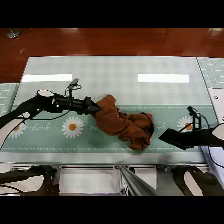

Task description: Fold the shirts.

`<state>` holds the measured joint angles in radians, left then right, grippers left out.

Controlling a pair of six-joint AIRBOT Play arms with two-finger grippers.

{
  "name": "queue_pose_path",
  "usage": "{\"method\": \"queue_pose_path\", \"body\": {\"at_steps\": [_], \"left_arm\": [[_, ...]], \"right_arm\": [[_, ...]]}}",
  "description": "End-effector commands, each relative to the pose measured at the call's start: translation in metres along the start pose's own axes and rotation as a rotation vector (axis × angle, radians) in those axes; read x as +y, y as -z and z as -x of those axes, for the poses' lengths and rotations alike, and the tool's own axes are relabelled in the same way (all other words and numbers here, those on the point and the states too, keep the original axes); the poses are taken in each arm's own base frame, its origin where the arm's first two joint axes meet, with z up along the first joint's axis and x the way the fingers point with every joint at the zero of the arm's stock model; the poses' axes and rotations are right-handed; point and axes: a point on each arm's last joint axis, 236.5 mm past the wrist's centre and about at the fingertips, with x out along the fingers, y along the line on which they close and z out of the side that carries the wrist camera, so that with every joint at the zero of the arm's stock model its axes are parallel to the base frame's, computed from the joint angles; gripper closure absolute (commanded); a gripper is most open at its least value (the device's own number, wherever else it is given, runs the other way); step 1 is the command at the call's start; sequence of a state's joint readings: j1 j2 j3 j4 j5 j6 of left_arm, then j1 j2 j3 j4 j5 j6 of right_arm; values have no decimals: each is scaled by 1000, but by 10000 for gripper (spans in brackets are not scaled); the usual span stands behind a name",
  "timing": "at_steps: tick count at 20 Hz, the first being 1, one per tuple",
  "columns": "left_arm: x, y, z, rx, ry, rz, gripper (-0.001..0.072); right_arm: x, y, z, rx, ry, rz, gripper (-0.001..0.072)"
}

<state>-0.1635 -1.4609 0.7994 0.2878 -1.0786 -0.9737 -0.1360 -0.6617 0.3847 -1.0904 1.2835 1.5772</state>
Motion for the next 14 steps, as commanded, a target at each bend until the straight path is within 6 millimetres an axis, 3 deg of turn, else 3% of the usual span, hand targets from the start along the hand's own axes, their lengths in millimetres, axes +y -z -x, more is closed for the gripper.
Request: {"method": "queue_pose_path", "body": {"at_steps": [1, 4, 8, 9, 10, 11, 12, 14], "left_arm": [[-6, -10, 7, -1, 15, -26, 687], [-7, -8, 9, 10, 24, -24, 687], [-10, -4, 9, 22, 34, -26, 687], [-12, -5, 10, 19, 35, -35, 687], [-17, -7, 12, 17, 42, -50, 687], [-27, -10, 17, 15, 57, -76, 687], [-45, -18, 25, 5, 80, -122, 687], [-90, -43, 54, -58, 115, -235, 688]], "right_arm": [[33, 12, -27, 79, -52, 43, 94], [51, 21, -58, 154, -66, 53, 94], [65, 11, -82, 187, -68, 26, 116], [72, 5, -86, 180, -80, 34, 224], [80, 0, -87, 176, -94, 56, 478], [89, -6, -84, 172, -108, 106, 683], [97, -19, -76, 155, -109, 146, 683], [119, -64, -37, 61, -104, 239, 684]]}}
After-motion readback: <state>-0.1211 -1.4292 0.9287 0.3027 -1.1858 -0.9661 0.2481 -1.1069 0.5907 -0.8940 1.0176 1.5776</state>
